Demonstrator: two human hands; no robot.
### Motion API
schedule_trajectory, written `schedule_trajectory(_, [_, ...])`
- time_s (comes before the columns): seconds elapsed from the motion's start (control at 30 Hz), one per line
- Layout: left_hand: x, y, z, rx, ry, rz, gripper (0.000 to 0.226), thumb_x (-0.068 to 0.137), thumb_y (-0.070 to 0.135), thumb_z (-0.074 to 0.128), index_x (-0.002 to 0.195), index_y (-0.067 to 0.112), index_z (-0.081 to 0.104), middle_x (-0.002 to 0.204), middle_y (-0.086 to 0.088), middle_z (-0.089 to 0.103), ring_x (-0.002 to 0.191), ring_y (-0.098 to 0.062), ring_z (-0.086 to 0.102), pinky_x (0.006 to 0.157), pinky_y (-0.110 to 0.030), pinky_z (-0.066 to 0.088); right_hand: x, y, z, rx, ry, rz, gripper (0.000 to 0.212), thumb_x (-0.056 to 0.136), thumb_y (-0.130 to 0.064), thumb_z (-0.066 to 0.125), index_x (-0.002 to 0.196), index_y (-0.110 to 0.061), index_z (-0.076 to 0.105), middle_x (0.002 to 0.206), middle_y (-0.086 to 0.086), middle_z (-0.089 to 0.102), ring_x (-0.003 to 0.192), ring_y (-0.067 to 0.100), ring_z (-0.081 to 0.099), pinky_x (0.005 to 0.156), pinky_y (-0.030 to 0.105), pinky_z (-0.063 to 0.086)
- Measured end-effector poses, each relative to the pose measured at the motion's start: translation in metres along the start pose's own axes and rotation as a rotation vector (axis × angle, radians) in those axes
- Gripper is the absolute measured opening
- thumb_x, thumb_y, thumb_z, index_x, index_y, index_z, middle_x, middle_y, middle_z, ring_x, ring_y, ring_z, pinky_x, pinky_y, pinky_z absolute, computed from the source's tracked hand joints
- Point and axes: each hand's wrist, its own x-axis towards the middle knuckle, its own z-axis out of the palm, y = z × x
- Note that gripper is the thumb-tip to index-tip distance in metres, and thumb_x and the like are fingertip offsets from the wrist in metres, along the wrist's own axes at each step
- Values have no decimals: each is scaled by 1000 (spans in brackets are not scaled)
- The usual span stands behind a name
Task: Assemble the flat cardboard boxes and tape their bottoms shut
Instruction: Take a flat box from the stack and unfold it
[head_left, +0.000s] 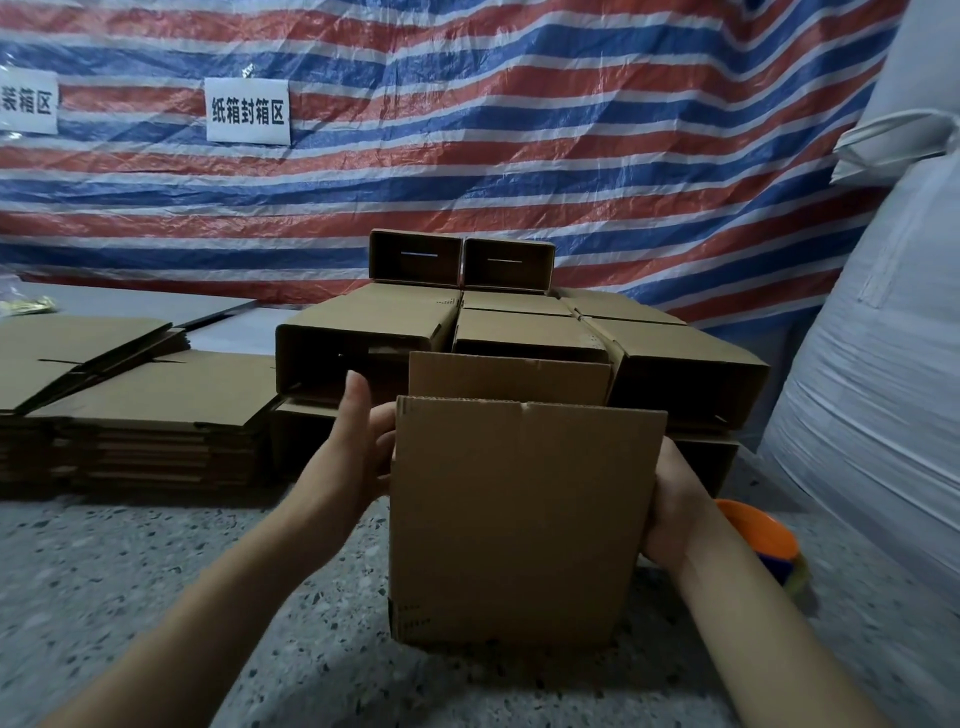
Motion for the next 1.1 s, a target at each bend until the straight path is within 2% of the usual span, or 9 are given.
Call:
schedule_trajectory(0.17, [-4,4,-5,128,-74,65,68,49,99,51,98,55,70,112,17,70,109,-7,64,96,-36,45,0,-1,3,69,37,39,71,106,-37,30,46,-24,67,50,-5,58,43,7,56,42,21,49])
schedule_trajectory(0.37, [-2,3,0,121,2,56,41,76,74,56,102,46,71,107,8,72,100,-9,68,85,-28,49,-2,1,4,20,61,2,62,103,-38,36,53,-24,70,57,-2,62,50,14,61,46,25,52])
schedule_trajectory(0.43, [-1,2,3,151,39,54,40,84,68,54,100,36,71,99,5,71,91,-9,68,76,-23,50,-6,1,5,30,54,3,58,101,-50,37,69,-24,78,73,3,72,65,18,71,54,30,57])
schedule_trajectory(0.53, [-1,0,7,196,95,62,34,89,56,51,90,26,68,84,7,66,76,-5,62,68,-20,45,-10,-3,4,66,46,-50,59,88,-72,45,115,-28,74,112,10,76,100,27,74,73,38,59])
schedule_trajectory(0.63, [3,-2,10,170,149,51,9,95,37,55,94,39,64,87,19,65,78,0,61,65,-19,45,-10,-6,0,10,-27,-115,64,79,-56,63,138,-35,53,120,7,72,106,28,71,75,35,59])
schedule_trajectory(0.77, [8,-2,8,17,140,62,50,91,23,65,130,43,42,130,22,50,106,1,59,83,-19,47,-11,-9,-2,-56,-73,-84,73,75,-35,67,145,-42,46,132,11,63,103,27,72,74,33,59])
schedule_trajectory(0.87, [11,-3,4,49,140,126,79,80,27,68,144,45,25,139,26,40,124,8,42,91,-20,42,-8,-15,-5,-98,-95,-95,88,74,-31,67,152,-50,31,152,5,44,120,29,64,89,36,54])
schedule_trajectory(0.97, [9,-5,2,37,167,141,78,87,21,70,146,49,26,130,32,47,111,10,53,72,-12,52,-6,-22,-7,-185,-114,-114,89,75,-25,67,151,-54,29,158,1,36,129,26,56,94,33,51])
schedule_trajectory(1.1, [4,-2,2,172,220,172,52,77,41,66,124,58,51,115,29,59,106,-4,60,75,-24,51,-9,-23,-8,-114,-157,-121,45,79,-24,67,122,-36,68,133,-2,61,112,24,69,82,34,59])
